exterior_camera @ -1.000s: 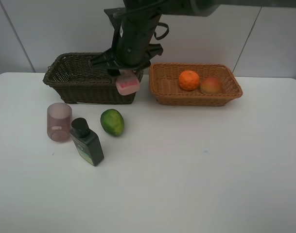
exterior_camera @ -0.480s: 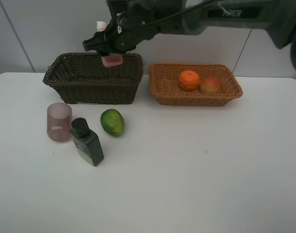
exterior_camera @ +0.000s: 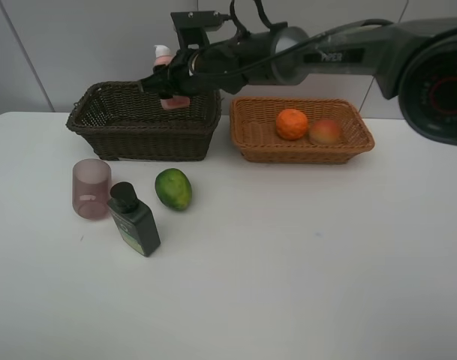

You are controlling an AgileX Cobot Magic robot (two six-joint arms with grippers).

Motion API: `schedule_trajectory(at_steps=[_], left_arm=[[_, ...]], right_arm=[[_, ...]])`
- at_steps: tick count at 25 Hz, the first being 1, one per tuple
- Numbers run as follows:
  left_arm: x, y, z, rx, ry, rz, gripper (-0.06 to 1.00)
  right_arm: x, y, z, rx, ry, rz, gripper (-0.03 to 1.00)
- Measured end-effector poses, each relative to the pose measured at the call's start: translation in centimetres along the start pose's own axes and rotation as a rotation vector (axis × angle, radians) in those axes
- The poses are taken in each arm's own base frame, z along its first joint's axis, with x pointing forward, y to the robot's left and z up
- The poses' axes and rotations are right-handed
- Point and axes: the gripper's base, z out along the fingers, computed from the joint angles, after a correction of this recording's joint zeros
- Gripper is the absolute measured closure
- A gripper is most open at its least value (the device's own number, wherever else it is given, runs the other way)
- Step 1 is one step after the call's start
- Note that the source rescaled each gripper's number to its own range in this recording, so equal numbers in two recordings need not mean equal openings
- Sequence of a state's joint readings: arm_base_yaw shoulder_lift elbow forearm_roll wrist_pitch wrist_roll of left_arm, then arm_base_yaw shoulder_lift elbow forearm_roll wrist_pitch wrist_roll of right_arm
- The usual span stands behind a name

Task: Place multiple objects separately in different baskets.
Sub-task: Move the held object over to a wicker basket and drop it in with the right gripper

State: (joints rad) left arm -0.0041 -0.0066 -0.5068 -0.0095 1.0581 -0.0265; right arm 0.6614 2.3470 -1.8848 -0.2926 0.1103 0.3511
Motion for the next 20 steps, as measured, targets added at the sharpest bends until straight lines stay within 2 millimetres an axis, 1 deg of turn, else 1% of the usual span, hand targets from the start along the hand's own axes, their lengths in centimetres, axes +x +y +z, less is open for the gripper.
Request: schedule_trajectory(at_steps=[9, 13, 20], left_arm=[[0.0, 0.0, 0.0, 0.0, 0.0, 0.0, 0.02], [0.0, 0.0, 0.0, 0.0, 0.0, 0.0, 0.02], [0.0, 0.0, 0.0, 0.0, -0.001, 0.0, 0.02]], right_arm=[[2.1, -1.7, 1.8, 0.009, -0.006, 0.014, 0.97], [3.3, -1.9, 2.5, 0.011, 0.014, 0.015, 0.97], [3.5, -1.9, 2.6, 0.013, 0.022, 0.015, 0.97]])
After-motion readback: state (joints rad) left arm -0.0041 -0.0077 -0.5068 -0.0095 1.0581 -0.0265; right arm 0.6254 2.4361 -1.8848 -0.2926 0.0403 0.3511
